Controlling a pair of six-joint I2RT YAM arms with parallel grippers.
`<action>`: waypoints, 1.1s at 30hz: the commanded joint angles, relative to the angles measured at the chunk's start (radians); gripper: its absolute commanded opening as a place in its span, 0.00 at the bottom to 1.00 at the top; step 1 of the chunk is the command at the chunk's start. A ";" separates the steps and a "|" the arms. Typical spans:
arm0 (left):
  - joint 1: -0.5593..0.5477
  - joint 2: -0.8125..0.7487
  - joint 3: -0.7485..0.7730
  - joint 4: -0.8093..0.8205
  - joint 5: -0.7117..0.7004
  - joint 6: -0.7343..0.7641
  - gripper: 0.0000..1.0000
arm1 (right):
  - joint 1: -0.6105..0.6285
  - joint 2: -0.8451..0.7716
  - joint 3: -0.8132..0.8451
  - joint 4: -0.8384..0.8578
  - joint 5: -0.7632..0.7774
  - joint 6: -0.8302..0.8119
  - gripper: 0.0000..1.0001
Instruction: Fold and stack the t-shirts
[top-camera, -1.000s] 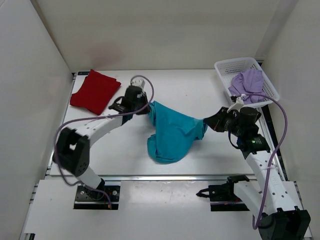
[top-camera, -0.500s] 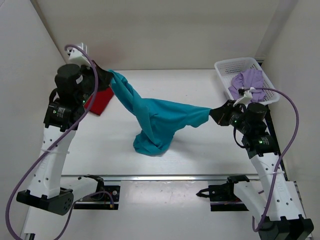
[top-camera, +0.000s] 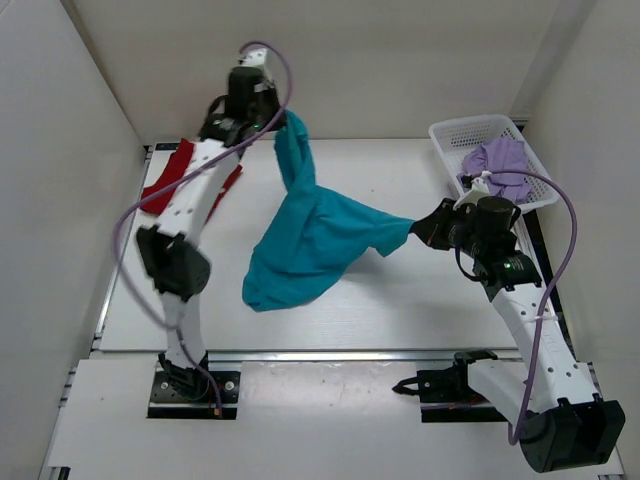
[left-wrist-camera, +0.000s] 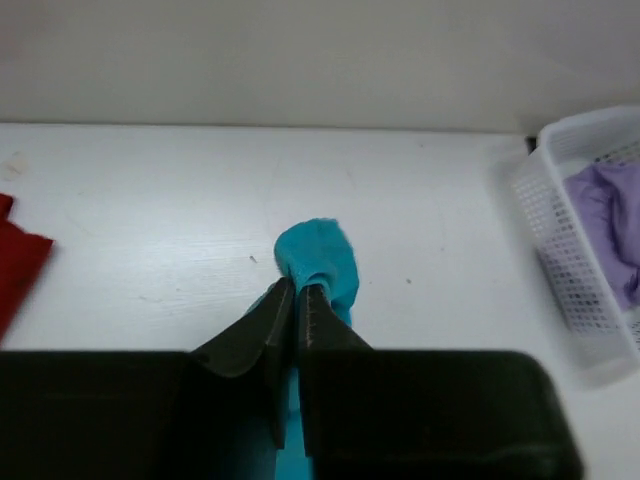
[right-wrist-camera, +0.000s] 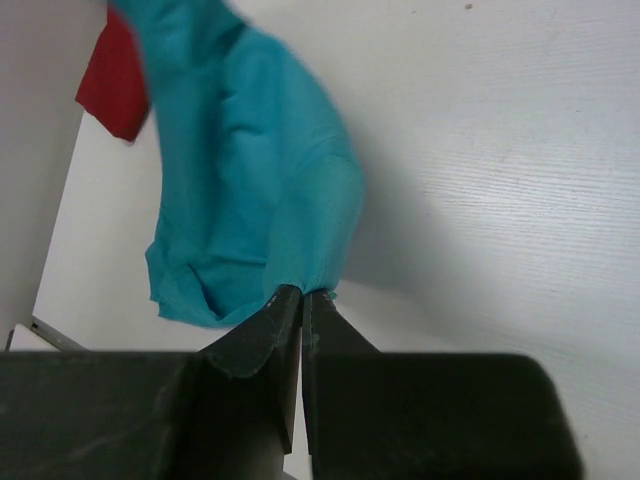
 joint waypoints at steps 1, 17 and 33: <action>-0.030 0.186 0.269 -0.159 -0.010 0.032 0.20 | 0.042 -0.005 0.034 0.024 0.071 -0.018 0.00; 0.005 -0.473 -1.195 0.320 0.045 -0.065 0.69 | 0.000 -0.036 -0.064 0.055 -0.005 -0.026 0.01; -0.056 -0.180 -1.055 0.397 0.089 -0.081 0.01 | 0.057 -0.073 -0.101 0.098 -0.041 0.000 0.00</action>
